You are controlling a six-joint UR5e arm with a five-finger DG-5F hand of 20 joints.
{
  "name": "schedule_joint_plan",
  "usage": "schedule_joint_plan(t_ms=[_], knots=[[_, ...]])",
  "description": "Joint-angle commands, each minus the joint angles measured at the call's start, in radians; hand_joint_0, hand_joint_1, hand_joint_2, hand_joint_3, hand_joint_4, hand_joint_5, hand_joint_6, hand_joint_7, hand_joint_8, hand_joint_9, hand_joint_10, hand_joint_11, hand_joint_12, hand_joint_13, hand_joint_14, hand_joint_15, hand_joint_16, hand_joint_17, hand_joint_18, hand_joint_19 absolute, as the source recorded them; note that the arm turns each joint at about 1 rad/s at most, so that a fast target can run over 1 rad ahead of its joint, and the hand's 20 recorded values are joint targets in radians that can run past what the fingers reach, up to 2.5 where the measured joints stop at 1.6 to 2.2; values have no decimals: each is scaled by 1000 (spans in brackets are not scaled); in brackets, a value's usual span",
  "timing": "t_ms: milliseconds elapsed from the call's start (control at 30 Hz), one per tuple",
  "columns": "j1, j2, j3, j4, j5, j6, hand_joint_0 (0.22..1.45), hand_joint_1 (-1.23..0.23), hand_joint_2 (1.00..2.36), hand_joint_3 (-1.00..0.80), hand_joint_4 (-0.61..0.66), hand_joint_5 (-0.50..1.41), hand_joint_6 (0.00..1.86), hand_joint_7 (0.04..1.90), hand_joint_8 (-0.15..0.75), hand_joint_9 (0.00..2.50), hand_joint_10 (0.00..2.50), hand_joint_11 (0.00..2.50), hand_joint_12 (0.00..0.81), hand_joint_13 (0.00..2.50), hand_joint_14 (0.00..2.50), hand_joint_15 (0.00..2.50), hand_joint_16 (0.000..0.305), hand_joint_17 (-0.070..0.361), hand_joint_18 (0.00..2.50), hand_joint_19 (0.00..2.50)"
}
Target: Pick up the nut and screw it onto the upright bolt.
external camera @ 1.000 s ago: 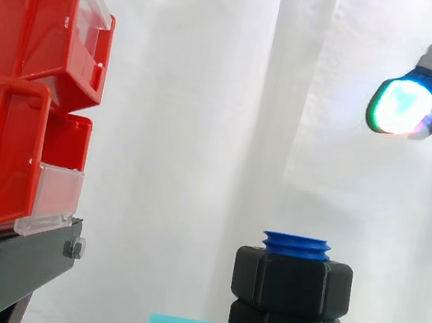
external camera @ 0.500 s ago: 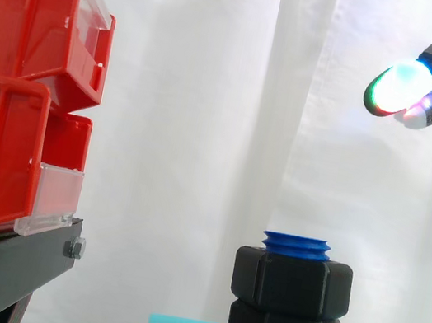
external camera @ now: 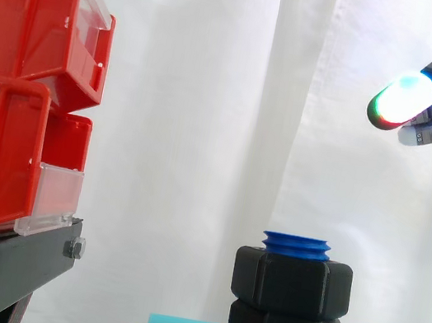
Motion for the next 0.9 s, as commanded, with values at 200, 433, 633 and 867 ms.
schedule_joint_plan(t_ms=[200,433,633,867], knots=[[0,0,0,-4,3,1,464,-261,1000,-500,17,-228,501,633,179,170,0,0,330,153,0,0,41,92,0,0],[0,0,0,-4,1,1,464,-259,1000,-500,20,-227,501,646,180,173,0,0,329,160,0,0,41,92,0,0],[0,0,0,-4,1,0,464,-259,1000,-500,21,-227,501,639,179,176,0,0,329,165,0,0,41,93,0,0],[0,1,0,-4,1,0,464,-260,1000,-500,24,-226,501,641,179,181,0,0,330,179,0,0,41,93,0,0]])
